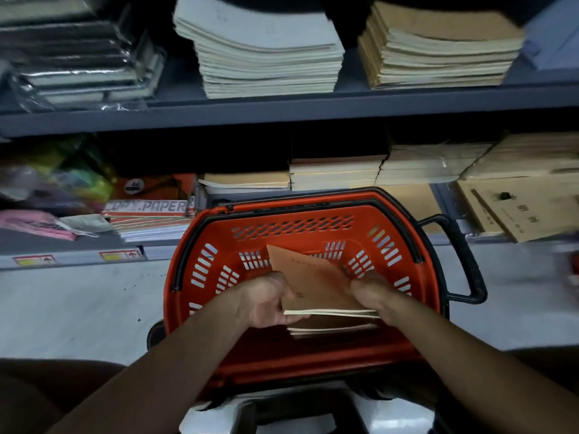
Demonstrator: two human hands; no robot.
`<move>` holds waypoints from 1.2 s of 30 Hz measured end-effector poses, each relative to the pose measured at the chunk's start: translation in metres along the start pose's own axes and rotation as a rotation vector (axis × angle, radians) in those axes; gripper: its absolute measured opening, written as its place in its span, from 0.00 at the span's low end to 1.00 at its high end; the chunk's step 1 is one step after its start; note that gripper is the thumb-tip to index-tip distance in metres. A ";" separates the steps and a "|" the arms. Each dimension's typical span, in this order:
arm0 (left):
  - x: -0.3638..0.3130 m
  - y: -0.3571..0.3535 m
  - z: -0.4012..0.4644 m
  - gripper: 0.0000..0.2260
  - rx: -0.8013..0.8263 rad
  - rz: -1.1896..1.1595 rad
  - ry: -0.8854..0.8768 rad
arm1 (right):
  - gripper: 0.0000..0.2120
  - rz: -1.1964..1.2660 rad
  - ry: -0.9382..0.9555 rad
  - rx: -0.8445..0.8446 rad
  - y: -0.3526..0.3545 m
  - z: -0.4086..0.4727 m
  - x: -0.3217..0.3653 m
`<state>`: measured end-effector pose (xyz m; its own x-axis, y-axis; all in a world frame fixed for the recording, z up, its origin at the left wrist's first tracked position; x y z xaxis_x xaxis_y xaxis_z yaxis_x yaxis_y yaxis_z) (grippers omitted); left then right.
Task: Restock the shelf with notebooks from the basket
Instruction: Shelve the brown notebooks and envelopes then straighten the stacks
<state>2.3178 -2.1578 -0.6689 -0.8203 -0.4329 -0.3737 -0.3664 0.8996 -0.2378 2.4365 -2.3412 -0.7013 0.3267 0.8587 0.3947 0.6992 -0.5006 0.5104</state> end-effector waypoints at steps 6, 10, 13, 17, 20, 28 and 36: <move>-0.005 -0.017 -0.044 0.14 -0.098 -0.026 -0.152 | 0.05 0.194 0.084 -0.183 0.025 -0.041 0.012; -0.005 -0.027 -0.070 0.11 -0.200 -0.043 -0.242 | 0.07 0.315 0.155 -0.203 0.040 -0.070 0.014; -0.006 -0.035 -0.090 0.07 -0.248 -0.066 -0.313 | 0.09 0.365 0.213 -0.197 0.053 -0.098 0.016; -0.009 -0.047 -0.117 0.06 -0.273 -0.090 -0.439 | 0.11 0.422 0.310 -0.230 0.071 -0.130 0.020; -0.015 -0.054 -0.138 0.05 -0.296 -0.095 -0.529 | 0.12 0.455 0.380 -0.272 0.083 -0.153 0.027; -0.046 -0.080 -0.194 0.10 -0.308 0.043 -0.818 | 0.19 0.587 0.557 -0.435 0.125 -0.216 0.042; -0.085 -0.102 -0.225 0.10 -0.291 0.138 -0.934 | 0.18 0.748 0.707 -0.507 0.167 -0.250 0.052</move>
<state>2.3264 -2.1992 -0.4112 -0.2335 -0.0821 -0.9689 -0.4897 0.8707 0.0443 2.4107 -2.4077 -0.4046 0.0106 0.1545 0.9879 0.0914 -0.9840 0.1529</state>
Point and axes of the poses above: each hand's wrist, its own z-axis towards the middle knuckle, its own y-axis out of the back of the hand, x = y × z, the point moved 6 cm from there along z, towards the middle knuckle
